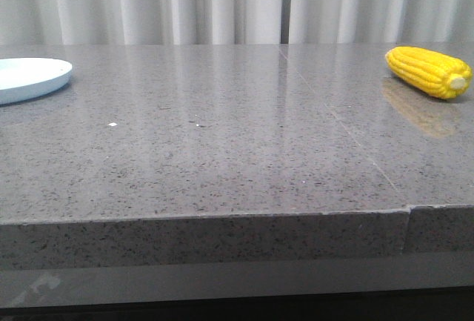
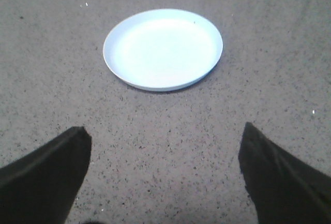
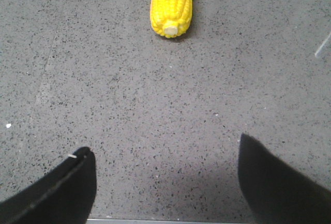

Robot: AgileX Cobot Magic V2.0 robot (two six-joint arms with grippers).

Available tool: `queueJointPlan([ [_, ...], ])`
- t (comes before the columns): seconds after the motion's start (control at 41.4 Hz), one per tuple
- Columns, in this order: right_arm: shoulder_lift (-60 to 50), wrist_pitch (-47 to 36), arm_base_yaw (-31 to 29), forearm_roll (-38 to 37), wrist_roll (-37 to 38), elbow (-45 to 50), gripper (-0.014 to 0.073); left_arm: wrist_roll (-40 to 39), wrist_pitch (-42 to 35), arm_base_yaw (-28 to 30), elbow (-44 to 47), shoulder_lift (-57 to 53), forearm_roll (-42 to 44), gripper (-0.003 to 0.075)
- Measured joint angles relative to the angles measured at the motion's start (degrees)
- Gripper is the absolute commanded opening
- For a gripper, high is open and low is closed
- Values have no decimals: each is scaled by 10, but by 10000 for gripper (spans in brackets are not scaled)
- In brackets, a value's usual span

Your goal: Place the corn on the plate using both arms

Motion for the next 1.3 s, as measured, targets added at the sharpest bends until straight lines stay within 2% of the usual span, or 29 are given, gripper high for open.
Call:
queueJointPlan([
  [0.338, 1, 0, 0, -1, 0, 0, 602, 0, 65, 1, -91, 157, 20, 587],
  [0.459, 1, 0, 0, -1, 0, 0, 602, 0, 73, 24, -136, 229, 22, 587],
  [0.531, 1, 0, 0, -1, 0, 0, 602, 14, 74, 50, -166, 272, 7, 587],
  [0.7, 1, 0, 0, -1, 0, 0, 602, 89, 75, 113, -233, 371, -100, 587],
  [0.821, 1, 0, 0, -1, 0, 0, 602, 105, 73, 145, -280, 440, -138, 587],
  [1.303, 1, 0, 0, -1, 0, 0, 602, 111, 21, 154, -379, 626, -152, 587],
])
